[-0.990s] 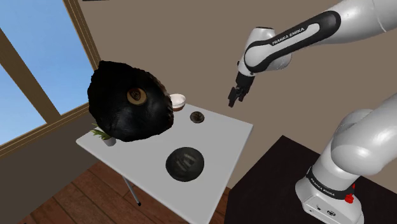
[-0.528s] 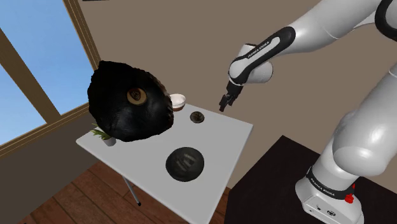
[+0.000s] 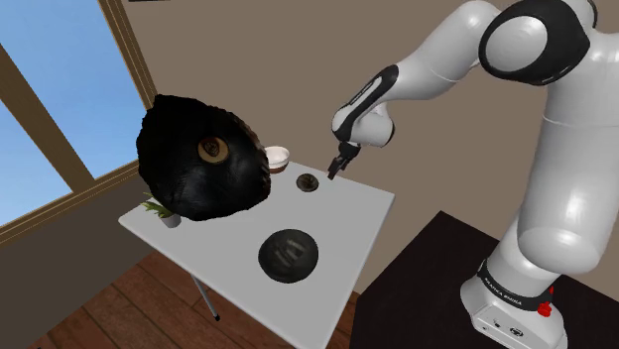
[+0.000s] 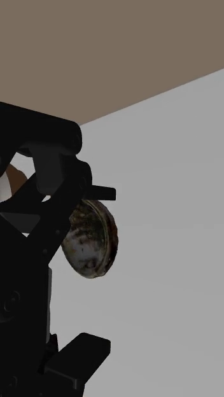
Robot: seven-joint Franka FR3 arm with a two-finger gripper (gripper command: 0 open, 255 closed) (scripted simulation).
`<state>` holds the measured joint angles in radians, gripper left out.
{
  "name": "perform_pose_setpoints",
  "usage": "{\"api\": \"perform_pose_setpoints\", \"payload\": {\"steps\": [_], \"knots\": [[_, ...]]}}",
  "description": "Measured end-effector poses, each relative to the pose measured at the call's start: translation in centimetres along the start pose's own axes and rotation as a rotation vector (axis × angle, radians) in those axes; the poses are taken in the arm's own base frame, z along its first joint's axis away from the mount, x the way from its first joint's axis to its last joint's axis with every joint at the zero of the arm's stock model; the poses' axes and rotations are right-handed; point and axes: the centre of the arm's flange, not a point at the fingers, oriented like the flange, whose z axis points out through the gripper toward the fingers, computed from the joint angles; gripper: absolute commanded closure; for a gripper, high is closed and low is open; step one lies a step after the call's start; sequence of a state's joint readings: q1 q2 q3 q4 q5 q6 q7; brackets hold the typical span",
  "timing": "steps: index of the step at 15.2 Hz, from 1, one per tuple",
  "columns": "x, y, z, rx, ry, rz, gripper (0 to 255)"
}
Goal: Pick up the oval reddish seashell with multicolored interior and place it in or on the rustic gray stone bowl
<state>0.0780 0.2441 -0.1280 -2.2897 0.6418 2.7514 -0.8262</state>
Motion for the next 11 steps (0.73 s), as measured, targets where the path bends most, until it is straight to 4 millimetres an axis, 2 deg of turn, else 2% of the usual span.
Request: {"api": "perform_pose_setpoints", "payload": {"steps": [4,11], "knots": [[2.2,1.4,3.2,0.004,0.037,-0.032,0],[2.5,1.7,7.4,0.005,0.044,-0.036,0]]}}
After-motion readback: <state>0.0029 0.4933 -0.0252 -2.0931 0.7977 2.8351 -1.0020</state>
